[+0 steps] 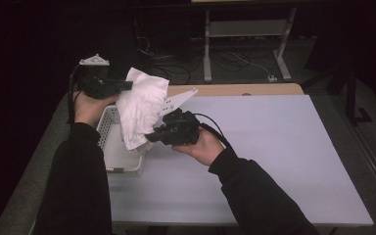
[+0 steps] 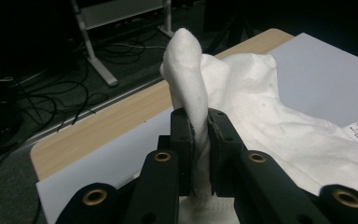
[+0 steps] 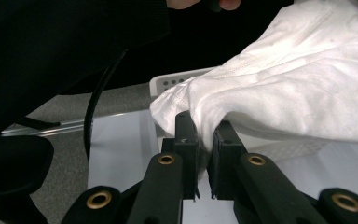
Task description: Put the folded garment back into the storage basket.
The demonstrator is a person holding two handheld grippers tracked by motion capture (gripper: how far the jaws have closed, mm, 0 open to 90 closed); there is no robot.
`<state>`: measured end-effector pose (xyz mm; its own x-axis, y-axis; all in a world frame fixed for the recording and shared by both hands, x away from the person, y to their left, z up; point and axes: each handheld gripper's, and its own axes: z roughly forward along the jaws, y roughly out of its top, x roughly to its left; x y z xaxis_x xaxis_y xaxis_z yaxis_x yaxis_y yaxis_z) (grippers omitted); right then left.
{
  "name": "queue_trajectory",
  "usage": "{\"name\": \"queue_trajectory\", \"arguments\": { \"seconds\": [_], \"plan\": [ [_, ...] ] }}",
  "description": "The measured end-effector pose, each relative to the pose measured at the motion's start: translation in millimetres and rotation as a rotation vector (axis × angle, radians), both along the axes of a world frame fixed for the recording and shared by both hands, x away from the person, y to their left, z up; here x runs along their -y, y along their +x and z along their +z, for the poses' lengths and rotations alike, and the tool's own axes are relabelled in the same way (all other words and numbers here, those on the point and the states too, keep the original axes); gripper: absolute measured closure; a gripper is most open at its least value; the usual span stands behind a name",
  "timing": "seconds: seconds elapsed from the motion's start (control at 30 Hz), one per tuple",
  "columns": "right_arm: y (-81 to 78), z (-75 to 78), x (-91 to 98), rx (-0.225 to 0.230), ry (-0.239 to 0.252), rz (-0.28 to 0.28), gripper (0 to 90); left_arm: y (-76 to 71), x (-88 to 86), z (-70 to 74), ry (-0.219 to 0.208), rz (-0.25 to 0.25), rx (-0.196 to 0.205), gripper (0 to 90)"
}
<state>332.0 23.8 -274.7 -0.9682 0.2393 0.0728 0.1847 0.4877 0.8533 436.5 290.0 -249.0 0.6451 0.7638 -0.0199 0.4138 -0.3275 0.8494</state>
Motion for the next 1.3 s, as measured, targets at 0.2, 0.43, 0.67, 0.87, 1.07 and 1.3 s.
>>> {"name": "queue_trajectory", "arguments": {
  "seconds": [0.2,0.43,0.67,0.87,1.07,1.3],
  "plan": [
    [0.1,-0.2,-19.9,0.004,-0.003,0.018,82.2,-5.0,-16.8,1.2,0.011,0.025,0.003,80.9],
    [0.4,-4.3,-42.2,0.004,-0.013,0.044,82.2,-13.7,-36.4,-2.1,0.017,0.06,0.019,80.9],
    [1.0,-12.0,-57.6,-0.012,-0.011,0.057,82.2,-19.7,-56.5,-9.2,0.02,0.093,0.02,81.0],
    [3.8,-22.4,-72.2,-0.03,-0.01,0.067,82.2,-19.6,-64.2,-16.3,0.024,0.114,0.01,80.9],
    [6.7,-31.9,-80.8,-0.045,-0.013,0.069,82.2,-17.3,-68.4,-25.6,0.011,0.125,0.011,81.0],
    [12.1,-45.4,-84.0,-0.074,-0.015,0.06,82.2,-15.2,-69.5,-35.6,0.013,0.135,0.0,81.0]
  ]
}}
